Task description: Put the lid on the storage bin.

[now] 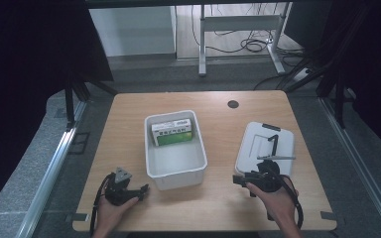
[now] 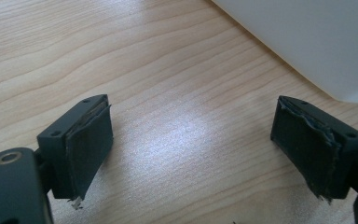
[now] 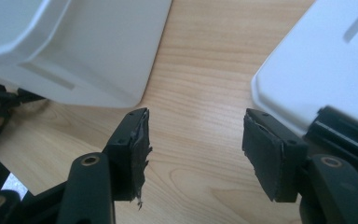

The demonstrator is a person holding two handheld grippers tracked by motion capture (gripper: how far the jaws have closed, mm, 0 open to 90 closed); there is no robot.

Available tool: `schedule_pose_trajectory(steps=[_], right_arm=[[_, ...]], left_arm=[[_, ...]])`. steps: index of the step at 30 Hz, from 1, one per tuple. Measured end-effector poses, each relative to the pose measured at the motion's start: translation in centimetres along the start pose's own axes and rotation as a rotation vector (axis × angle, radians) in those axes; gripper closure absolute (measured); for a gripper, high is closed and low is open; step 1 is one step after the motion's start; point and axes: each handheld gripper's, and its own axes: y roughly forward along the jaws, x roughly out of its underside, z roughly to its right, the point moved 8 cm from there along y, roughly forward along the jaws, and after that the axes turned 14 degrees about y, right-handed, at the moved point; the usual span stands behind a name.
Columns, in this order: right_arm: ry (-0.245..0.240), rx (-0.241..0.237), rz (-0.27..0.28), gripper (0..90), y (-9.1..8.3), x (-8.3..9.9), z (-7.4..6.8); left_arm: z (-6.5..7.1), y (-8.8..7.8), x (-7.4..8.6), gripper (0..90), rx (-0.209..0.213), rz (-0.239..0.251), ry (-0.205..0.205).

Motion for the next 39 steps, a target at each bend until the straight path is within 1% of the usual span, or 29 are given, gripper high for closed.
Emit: schedule_pose_trajectory(steps=[5,9,10,12,14,16,20,22,26,30,33,36,37,39], right_arm=[[0.009,0.016,0.016,41.3,-0.8,-1.3,-0.6],[0.012,0.026,0.025,41.3,-1.3,-2.4,-0.8],[0.011,0.033,0.018,41.3,-1.5,-2.9,-0.9],[0.008,0.035,0.017,41.3,-1.6,-3.1,-1.0],[0.006,0.039,0.014,41.3,-1.7,-3.8,-1.2],[0.003,0.044,0.011,41.3,-1.7,-4.0,-1.2],[-0.007,0.054,0.014,41.8,-1.9,-4.8,-1.3],[-0.003,0.058,0.019,42.0,-2.1,-5.5,-1.3],[0.009,0.065,0.036,42.3,-2.8,-6.9,-1.2],[0.013,0.080,0.034,42.3,-3.0,-7.6,-1.0],[0.016,0.090,0.038,42.3,-3.4,-8.3,-0.6],[0.032,0.092,0.041,42.4,-3.5,-8.8,-0.1],[0.042,0.104,0.038,42.4,-3.6,-9.2,0.3],[0.043,0.107,0.038,42.4,-3.6,-9.2,0.4]], left_arm=[[0.0,0.0,0.0,12.6,0.001,0.000,0.002],[0.0,0.0,0.0,12.7,0.001,0.001,0.002],[0.0,0.0,0.0,12.8,0.001,0.000,0.002],[0.0,0.0,0.0,12.8,0.000,0.000,0.002],[0.0,0.0,0.0,12.8,-0.002,0.000,-0.001],[0.0,0.0,0.0,12.9,-0.003,0.001,0.001],[0.0,-0.1,0.0,13.1,-0.005,0.002,-0.003],[0.0,-0.1,0.0,13.1,-0.005,0.002,-0.003],[0.0,-0.1,0.1,13.0,-0.004,0.000,-0.001],[0.0,-0.1,0.1,13.0,-0.004,0.000,-0.001],[0.0,-0.1,0.1,13.0,-0.004,0.000,-0.001],[0.1,-0.1,0.0,13.0,-0.005,0.001,-0.007],[0.0,-0.1,0.0,13.1,-0.005,0.001,-0.004],[0.0,-0.1,0.1,13.1,-0.006,0.001,-0.005]])
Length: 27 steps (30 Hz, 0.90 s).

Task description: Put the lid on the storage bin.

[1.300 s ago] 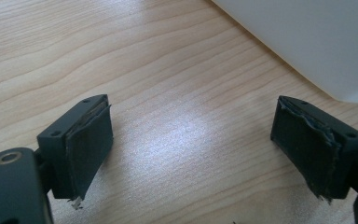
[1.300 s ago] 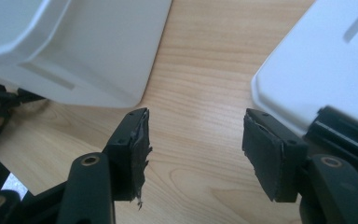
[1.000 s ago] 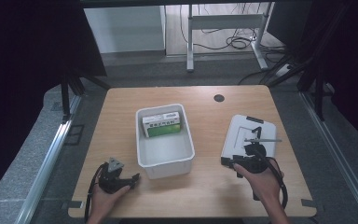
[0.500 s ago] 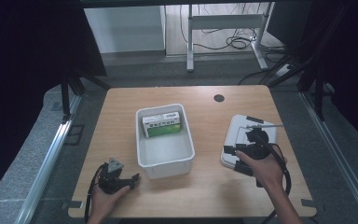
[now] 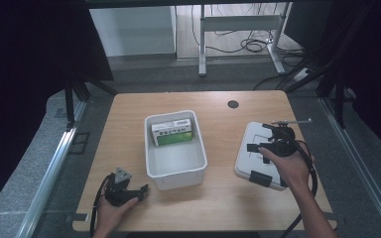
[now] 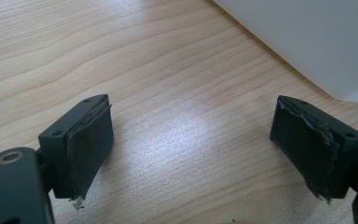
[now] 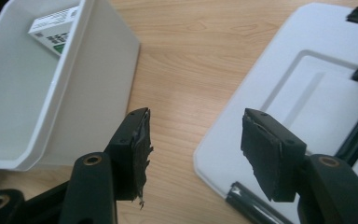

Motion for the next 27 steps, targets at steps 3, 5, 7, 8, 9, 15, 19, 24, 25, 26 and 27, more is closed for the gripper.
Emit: schedule_pose_trajectory(steps=[3,5,7,8,9,15,19,24,25,26,27], right_arm=[[0.008,0.017,0.001,42.5,0.0,-0.5,0.5],[0.022,0.028,0.000,42.6,0.1,-0.9,0.9],[0.028,0.041,-0.006,42.6,0.2,-1.2,1.3],[0.028,0.041,-0.006,42.6,0.2,-1.2,1.3],[0.031,0.048,-0.006,42.6,0.3,-1.5,1.5],[0.044,0.075,-0.008,43.0,0.6,-2.2,2.1],[0.054,0.087,-0.011,43.1,0.8,-2.5,2.5],[0.076,0.118,-0.010,43.2,1.2,-3.0,3.6],[0.080,0.128,-0.010,43.2,1.3,-3.1,3.8],[0.084,0.134,-0.011,43.2,1.4,-3.2,4.0],[0.085,0.142,-0.012,43.2,1.4,-3.3,4.3]], left_arm=[[0.0,0.0,0.0,13.1,0.000,0.000,0.000],[0.0,0.0,0.0,13.0,0.001,-0.001,0.002],[0.0,0.0,0.0,13.0,0.000,-0.002,0.001],[0.0,0.0,0.0,13.0,0.001,-0.002,0.000],[0.0,0.0,0.0,13.0,0.001,-0.002,-0.001],[0.0,0.0,0.0,13.0,0.001,-0.002,0.000],[0.0,0.0,0.0,13.1,0.001,-0.002,0.000],[0.0,0.0,0.0,13.0,0.002,-0.002,0.000],[0.0,0.0,0.0,13.0,0.002,-0.002,0.000],[0.0,0.0,0.0,12.9,0.002,-0.002,0.000],[0.0,0.0,0.0,13.0,0.002,-0.002,0.000]])
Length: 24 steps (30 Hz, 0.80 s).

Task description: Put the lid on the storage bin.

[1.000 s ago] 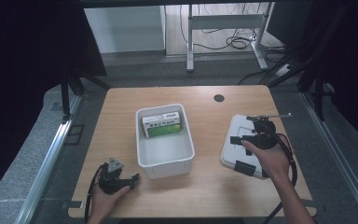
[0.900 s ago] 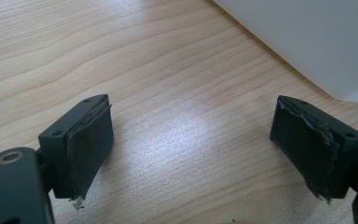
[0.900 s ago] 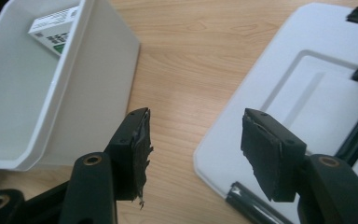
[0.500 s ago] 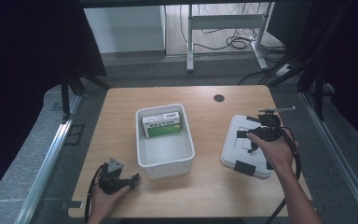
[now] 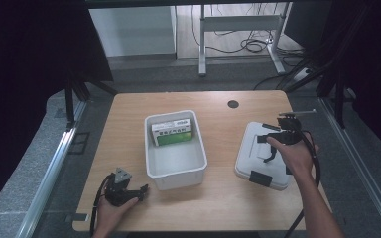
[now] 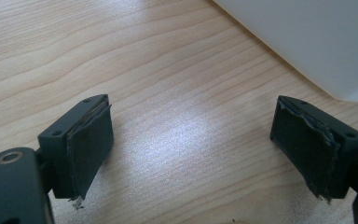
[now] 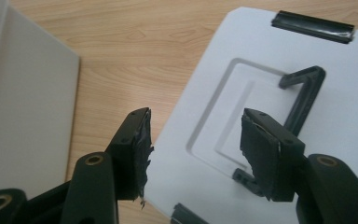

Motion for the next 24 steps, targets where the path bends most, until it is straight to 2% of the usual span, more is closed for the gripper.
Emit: schedule_pose_trajectory(steps=[11,24], right_arm=[[0.041,0.036,0.007,43.2,0.2,-0.7,1.5],[0.083,0.073,-0.003,43.2,0.6,-0.4,4.0]], left_arm=[[0.0,0.0,0.0,12.9,0.000,0.000,0.000],[0.0,0.0,0.0,12.9,0.000,0.000,0.001]])
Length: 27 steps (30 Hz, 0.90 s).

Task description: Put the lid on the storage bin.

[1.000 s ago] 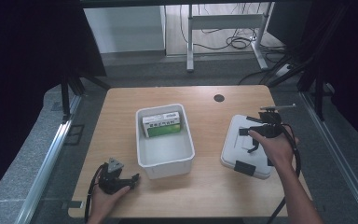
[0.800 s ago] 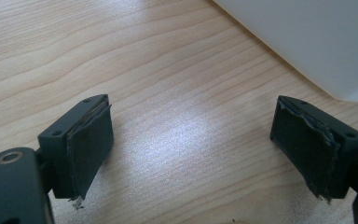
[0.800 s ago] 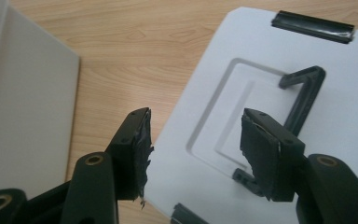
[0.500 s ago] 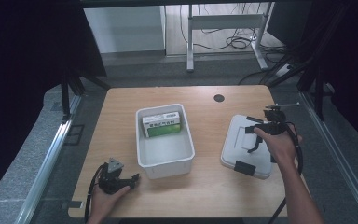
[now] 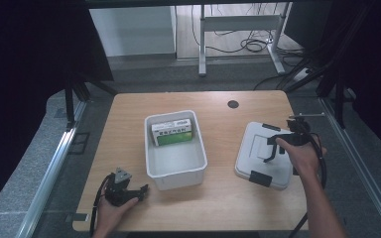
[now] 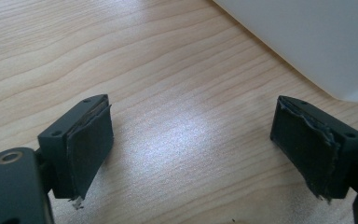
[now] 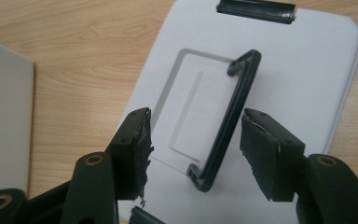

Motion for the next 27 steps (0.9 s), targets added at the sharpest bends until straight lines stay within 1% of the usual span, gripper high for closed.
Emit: schedule_pose_trajectory(steps=[5,9,10,13,18,19,20,24,25,27], right_arm=[[0.006,0.014,-0.014,43.7,0.3,0.1,0.7],[0.014,0.019,-0.020,44.6,0.8,-0.1,1.0],[0.026,0.016,-0.022,45.7,0.9,-0.3,1.0],[0.039,0.017,-0.029,48.3,1.2,-0.5,1.2],[0.078,0.047,-0.057,53.2,1.8,-0.6,1.8],[0.089,0.051,-0.061,54.3,1.9,-0.7,1.9],[0.111,0.061,-0.073,56.3,2.1,-0.7,2.2],[0.137,0.048,-0.085,58.6,2.5,-0.7,2.4],[0.152,0.047,-0.091,60.1,2.7,-0.7,2.5],[0.152,0.046,-0.097,61.3,2.8,-0.7,2.6]], left_arm=[[0.0,0.0,0.0,12.9,0.000,0.000,0.000],[0.0,0.0,0.0,12.9,0.000,0.000,0.000],[0.0,0.0,0.0,12.9,0.000,0.000,0.000],[0.0,0.0,0.0,12.9,0.000,0.000,0.000],[0.0,0.0,0.0,12.9,0.000,0.000,0.000],[0.0,0.0,0.0,12.9,0.000,0.000,0.000],[0.0,0.0,0.0,12.9,0.000,0.000,0.000],[0.0,0.0,0.0,12.9,0.000,0.000,0.000],[0.0,0.0,0.0,12.9,0.000,0.000,0.000],[0.0,0.0,0.0,12.9,0.000,0.000,0.000]])
